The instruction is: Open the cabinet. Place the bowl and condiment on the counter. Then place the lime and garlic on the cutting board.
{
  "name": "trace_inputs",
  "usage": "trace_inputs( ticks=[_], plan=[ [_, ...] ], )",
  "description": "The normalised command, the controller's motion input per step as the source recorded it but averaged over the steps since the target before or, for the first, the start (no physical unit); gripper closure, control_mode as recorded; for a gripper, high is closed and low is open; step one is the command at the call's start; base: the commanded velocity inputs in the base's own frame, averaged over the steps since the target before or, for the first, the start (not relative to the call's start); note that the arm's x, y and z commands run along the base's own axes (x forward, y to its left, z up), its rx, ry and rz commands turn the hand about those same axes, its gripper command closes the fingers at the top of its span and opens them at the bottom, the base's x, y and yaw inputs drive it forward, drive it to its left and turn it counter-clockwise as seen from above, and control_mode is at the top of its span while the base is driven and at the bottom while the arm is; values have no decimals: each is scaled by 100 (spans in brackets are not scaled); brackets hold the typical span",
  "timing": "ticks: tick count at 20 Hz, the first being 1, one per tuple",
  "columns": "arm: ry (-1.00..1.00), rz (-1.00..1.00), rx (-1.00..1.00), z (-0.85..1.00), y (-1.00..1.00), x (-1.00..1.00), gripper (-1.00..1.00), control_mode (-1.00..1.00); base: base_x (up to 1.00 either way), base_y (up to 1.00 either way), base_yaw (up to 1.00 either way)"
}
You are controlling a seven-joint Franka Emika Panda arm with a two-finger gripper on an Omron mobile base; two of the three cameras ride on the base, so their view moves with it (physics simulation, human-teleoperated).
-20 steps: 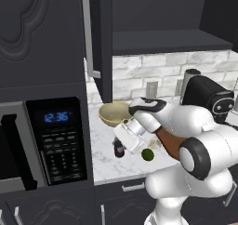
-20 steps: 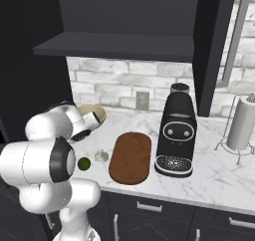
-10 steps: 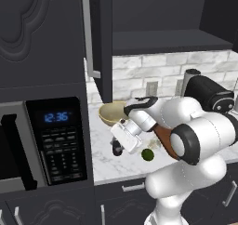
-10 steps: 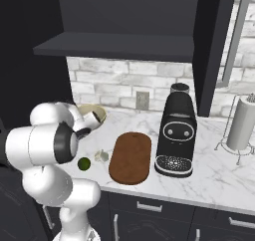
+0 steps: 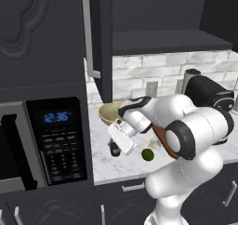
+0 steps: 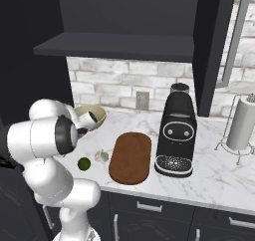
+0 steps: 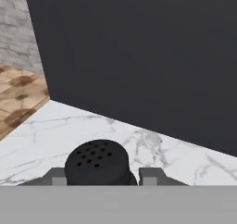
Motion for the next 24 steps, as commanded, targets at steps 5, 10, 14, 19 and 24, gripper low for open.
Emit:
trace_inputs(
  ticks=[5,10,14,19,24],
  plan=[
    [-1,0,0,-16,0,33,100,-100,0,0,0],
    [-2,0,0,-8,0,12,-100,-100,0,0,0],
    [0,0,5,47,-14,-1,-100,-100,0,0,0],
    [0,0,6,72,-28,-38,-100,-100,0,0,0],
    [7,0,0,84,-32,-60,-100,-100,0,0,0]
  ],
)
